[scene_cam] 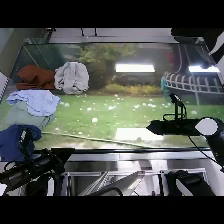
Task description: Fold the shirts.
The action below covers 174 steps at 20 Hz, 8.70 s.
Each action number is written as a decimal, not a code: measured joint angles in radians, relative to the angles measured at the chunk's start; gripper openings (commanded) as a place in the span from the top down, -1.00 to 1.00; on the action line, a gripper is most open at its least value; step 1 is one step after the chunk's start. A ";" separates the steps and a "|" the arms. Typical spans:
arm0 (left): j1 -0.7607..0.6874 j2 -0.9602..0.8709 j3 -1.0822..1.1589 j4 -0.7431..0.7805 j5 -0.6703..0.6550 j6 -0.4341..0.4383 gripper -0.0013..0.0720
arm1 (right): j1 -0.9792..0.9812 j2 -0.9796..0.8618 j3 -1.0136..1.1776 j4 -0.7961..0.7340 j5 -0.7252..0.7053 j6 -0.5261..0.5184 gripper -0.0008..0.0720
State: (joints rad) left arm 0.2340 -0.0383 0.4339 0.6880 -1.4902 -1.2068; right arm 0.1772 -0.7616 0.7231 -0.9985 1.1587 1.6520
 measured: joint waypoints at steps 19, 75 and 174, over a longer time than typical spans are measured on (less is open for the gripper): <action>0.000 0.000 -0.073 -0.005 0.086 -0.001 0.93 | 0.000 0.000 -0.003 0.013 -0.006 -0.005 0.93; -0.571 -1.724 1.150 0.077 0.124 0.051 0.93 | -0.152 -0.136 -0.005 -0.107 -0.149 -0.135 0.04; -0.084 -0.895 1.090 0.047 -0.026 0.050 0.93 | -0.170 0.036 0.460 0.459 0.005 -0.542 0.93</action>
State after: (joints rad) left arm 0.1497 -0.9329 1.5238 0.7353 -1.5166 -1.1572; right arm 0.0071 -0.7254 1.1831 -0.5400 1.1633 1.1099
